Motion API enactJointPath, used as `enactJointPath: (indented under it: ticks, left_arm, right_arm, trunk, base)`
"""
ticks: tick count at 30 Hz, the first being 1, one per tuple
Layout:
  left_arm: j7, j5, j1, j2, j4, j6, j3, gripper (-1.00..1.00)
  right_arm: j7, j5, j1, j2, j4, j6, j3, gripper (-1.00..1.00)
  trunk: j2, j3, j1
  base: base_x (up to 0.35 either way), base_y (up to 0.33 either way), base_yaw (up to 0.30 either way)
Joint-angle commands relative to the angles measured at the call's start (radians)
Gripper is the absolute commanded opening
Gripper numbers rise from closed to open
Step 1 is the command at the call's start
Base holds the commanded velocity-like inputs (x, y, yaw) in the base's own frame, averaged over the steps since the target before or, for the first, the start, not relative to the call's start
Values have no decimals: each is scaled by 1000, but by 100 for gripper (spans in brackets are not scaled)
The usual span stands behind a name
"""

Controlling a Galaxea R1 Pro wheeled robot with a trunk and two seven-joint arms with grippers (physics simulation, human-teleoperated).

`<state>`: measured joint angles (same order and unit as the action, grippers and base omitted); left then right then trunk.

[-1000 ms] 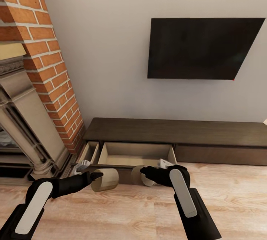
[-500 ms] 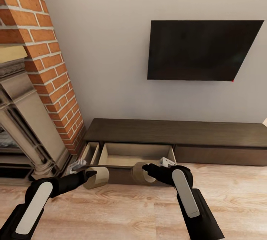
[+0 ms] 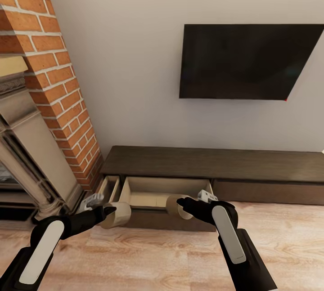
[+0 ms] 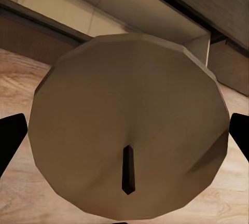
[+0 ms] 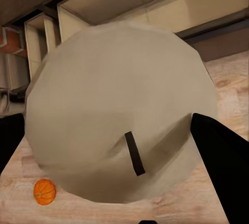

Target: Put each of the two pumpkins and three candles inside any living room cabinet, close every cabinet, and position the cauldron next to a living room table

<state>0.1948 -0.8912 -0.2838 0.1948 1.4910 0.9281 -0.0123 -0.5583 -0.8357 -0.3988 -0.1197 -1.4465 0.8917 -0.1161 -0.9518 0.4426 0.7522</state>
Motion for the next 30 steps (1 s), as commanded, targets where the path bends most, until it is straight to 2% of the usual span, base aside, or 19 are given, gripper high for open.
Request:
enactJointPath:
  ticks: [1,12,21,30]
  left_arm:
    - [0,0,0,0,0,0,0,-100]
    - [0,0,0,0,0,1,0,-100]
    - [0,0,0,0,0,1,0,-100]
    - [0,0,0,0,0,1,0,-100]
  right_arm:
    - [0,0,0,0,0,0,0,-100]
    - [0,-9,0,0,0,1,4,-100]
    - [0,-2,0,-2,0,1,-3,-100]
    - [-11,3,-7,-12,42,1,-15,-100]
  trunk:
    - [0,0,0]
    - [0,0,0]
    - [0,-4,0]
    - [0,-4,0]
  base:
    - [159,0,0]
    - [302,0,-7]
    - [321,17,-187]
    - [288,1,-33]
